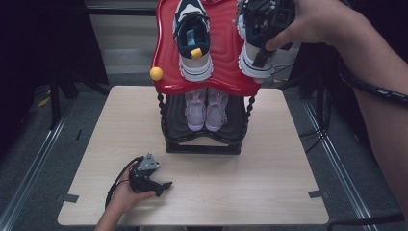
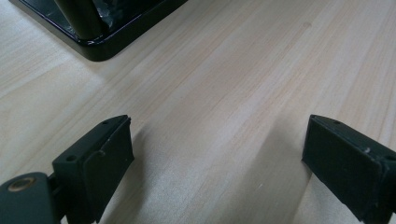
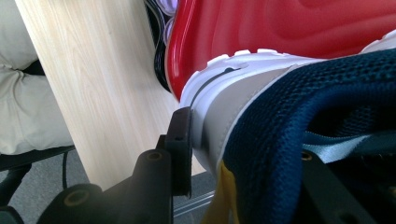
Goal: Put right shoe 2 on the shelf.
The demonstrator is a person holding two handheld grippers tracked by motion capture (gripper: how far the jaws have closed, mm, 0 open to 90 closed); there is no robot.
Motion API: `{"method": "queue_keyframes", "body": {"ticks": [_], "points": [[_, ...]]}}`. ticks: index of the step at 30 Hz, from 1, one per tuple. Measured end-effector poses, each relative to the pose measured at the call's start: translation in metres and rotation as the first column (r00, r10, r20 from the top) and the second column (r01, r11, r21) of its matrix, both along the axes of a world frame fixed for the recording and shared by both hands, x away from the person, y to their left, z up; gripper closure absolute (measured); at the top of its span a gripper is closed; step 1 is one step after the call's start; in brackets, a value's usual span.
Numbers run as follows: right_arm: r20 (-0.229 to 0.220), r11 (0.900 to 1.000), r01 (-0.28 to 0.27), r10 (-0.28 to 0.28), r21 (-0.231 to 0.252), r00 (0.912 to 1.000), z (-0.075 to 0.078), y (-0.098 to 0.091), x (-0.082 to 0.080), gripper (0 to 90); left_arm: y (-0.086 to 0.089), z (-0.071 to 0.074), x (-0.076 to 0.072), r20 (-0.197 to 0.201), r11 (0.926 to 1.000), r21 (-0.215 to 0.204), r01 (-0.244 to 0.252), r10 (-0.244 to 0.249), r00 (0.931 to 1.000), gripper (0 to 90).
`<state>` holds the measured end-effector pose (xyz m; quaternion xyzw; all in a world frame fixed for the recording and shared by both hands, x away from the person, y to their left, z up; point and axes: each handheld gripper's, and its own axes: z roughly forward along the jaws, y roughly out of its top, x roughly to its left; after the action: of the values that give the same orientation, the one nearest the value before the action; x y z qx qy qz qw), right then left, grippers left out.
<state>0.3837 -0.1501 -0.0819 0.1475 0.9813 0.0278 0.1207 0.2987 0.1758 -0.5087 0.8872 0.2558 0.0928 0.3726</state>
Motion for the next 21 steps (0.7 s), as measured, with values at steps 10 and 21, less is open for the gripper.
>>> {"method": "queue_keyframes", "body": {"ticks": [10,21], "points": [[0.043,0.9995,-0.031,0.032,-0.005,0.9986,-0.009,0.017,0.009,65.8,0.000,0.000,0.000,0.001,1.0000,-0.001,0.000,0.000,1.0000,8.1],[0.072,0.9988,-0.048,0.049,-0.014,0.9962,-0.014,0.032,0.015,65.8,0.000,0.000,0.000,0.000,1.0000,0.000,0.000,0.000,1.0000,8.1]]}}
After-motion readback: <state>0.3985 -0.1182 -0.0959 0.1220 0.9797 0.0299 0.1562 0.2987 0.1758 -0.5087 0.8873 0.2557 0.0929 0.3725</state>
